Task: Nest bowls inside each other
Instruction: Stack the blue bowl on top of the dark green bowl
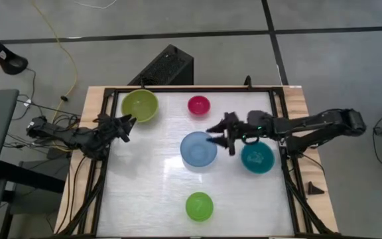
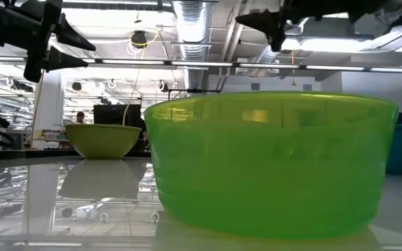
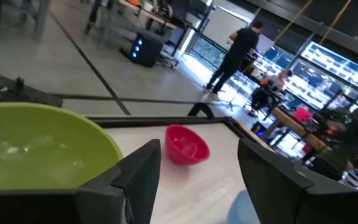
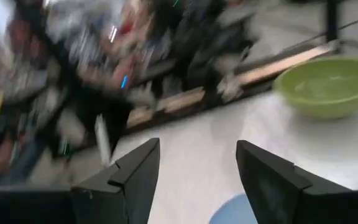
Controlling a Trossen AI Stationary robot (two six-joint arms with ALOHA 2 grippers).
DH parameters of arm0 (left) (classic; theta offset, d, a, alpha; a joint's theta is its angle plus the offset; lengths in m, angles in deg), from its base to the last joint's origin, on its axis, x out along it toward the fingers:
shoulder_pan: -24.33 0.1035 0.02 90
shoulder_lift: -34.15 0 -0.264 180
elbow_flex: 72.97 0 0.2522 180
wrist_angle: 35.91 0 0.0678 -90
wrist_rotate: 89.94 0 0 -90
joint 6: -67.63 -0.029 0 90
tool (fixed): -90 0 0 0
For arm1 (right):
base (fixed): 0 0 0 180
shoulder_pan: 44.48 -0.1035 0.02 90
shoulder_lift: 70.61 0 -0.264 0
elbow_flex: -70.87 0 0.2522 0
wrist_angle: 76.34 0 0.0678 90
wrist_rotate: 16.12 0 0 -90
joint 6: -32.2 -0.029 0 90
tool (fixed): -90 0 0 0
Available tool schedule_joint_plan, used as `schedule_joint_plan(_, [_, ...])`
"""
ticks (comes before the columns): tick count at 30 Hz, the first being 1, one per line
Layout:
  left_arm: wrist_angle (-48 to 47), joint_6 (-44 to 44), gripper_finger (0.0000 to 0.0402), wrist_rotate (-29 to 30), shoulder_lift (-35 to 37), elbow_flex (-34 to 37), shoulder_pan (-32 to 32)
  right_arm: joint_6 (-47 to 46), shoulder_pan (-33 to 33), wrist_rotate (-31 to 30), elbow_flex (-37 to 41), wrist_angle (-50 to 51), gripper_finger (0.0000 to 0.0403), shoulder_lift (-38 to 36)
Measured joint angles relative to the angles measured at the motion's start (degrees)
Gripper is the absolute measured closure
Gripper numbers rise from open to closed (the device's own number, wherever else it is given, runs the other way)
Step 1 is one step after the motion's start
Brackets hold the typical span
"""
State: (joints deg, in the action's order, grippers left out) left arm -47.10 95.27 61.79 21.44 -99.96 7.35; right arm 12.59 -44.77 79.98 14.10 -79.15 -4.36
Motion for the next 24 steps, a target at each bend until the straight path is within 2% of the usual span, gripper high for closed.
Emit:
schedule_joint_plan(5, [-0.2, 2.0, 0.0201, -0.4, 0.0, 0.0, 1.6, 10.3, -2.3, 5.6, -5.7, 12.6, 0.0174, 6.6])
schedule_joint_plan(10, [-0.2, 3.5, 0.0201, 0.0, 0.0, 0.0, 2.4, 18.4, -3.9, 6.5, -8.0, 21.8, 0.0185, 13.0])
schedule_joint_plan(24, [-0.1, 6.0, 0.0201, 0.4, 0.0, 0.0, 2.4, 22.7, -4.5, 7.5, -8.2, 23.9, 0.0188, 27.8])
